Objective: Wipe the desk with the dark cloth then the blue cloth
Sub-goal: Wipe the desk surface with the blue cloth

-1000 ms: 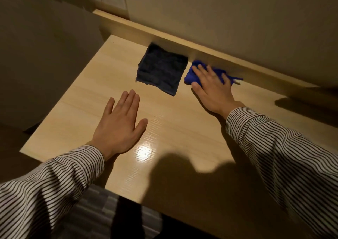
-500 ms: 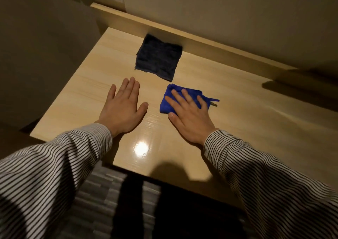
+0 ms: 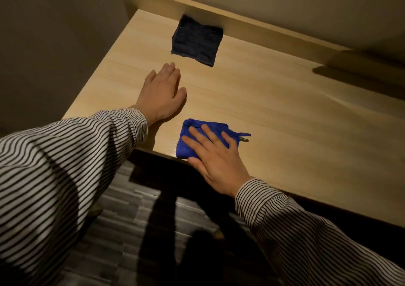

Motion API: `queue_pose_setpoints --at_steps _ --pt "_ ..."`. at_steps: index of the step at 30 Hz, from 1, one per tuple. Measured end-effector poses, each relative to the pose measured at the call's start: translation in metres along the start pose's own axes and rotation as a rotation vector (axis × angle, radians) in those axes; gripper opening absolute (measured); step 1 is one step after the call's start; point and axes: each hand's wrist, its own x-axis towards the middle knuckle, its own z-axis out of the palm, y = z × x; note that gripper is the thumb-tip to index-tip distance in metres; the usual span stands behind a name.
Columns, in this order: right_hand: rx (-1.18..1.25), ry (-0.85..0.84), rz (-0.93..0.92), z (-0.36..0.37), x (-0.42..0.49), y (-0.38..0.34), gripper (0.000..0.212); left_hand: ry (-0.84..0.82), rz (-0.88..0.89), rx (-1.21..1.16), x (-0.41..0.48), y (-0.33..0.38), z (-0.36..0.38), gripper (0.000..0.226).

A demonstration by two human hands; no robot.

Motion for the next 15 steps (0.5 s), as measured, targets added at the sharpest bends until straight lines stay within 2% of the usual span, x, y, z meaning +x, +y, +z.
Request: queue_pose_setpoints --at_steps 4,6,9,12,15 --pt "0.118 0.071 0.002 0.006 -0.023 -0.017 0.047 0.007 0.235 0.019 -0.016 0.013 -0.002 0.071" --pt "0.253 0.113 0.008 0.003 -0.032 -0.021 0.039 -0.026 0.273 0.011 -0.018 0.026 0.002 0.072" --pt "0.427 0.159 -0.051 -0.004 -0.043 -0.016 0.029 -0.017 0.225 -0.048 -0.014 0.048 0.011 0.072" --pt "0.574 0.141 -0.031 -0.019 -0.046 0.005 0.025 -0.012 0.128 -0.072 -0.006 0.063 0.022 0.073" --pt "0.626 0.253 0.016 -0.044 -0.032 0.04 0.025 -0.076 0.064 0.007 -0.002 0.071 0.036 0.081"
